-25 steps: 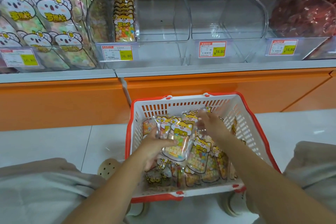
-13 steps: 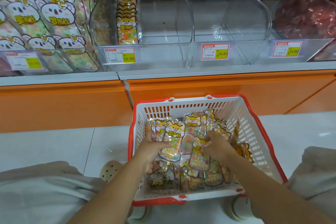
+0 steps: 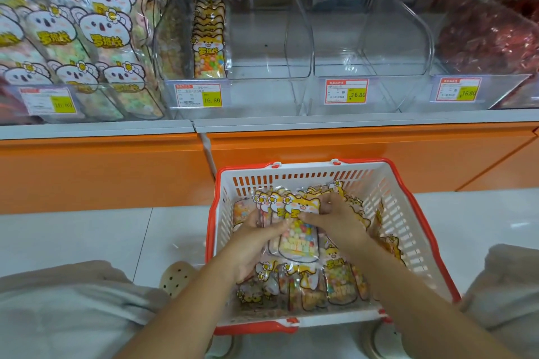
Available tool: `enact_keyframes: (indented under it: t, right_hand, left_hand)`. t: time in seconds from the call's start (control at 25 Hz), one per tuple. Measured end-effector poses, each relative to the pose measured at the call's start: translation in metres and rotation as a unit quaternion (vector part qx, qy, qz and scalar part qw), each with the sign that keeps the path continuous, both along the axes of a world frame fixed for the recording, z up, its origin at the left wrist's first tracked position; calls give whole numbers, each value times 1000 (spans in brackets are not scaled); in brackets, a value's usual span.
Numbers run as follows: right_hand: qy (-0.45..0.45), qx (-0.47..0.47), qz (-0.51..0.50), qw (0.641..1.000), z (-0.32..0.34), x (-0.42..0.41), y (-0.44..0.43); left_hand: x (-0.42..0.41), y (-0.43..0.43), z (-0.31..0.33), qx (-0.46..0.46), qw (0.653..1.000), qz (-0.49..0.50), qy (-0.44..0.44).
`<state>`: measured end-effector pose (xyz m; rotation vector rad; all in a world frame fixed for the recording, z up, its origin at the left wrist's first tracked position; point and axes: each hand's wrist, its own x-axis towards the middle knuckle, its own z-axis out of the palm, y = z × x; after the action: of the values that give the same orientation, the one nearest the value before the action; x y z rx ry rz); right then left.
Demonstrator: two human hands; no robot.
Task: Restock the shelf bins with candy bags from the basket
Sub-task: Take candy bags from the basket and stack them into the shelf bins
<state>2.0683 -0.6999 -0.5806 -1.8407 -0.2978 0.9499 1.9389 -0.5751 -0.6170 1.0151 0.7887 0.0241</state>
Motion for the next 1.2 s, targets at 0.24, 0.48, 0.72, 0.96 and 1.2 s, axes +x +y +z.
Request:
enact_keyframes:
  t: [0.24, 0.48, 0.72, 0.96, 1.2]
  right_hand:
    - [194, 45, -3, 980, -14, -21, 10]
    - [246, 142, 3, 959, 9, -27, 19]
    - [156, 242, 67, 955, 91, -18, 49]
    - [2, 304, 87, 949, 192, 24, 132]
    - [-125, 185, 62, 973, 186, 70, 264]
  left_hand:
    - [-1, 1, 12, 39, 999, 13, 9]
    - [7, 1, 60, 191, 981, -23, -2]
    - [11, 38, 150, 357, 931, -30, -70]
    - [6, 131, 218, 557, 826, 54, -71]
    - [3, 202, 182, 824, 546, 95, 112]
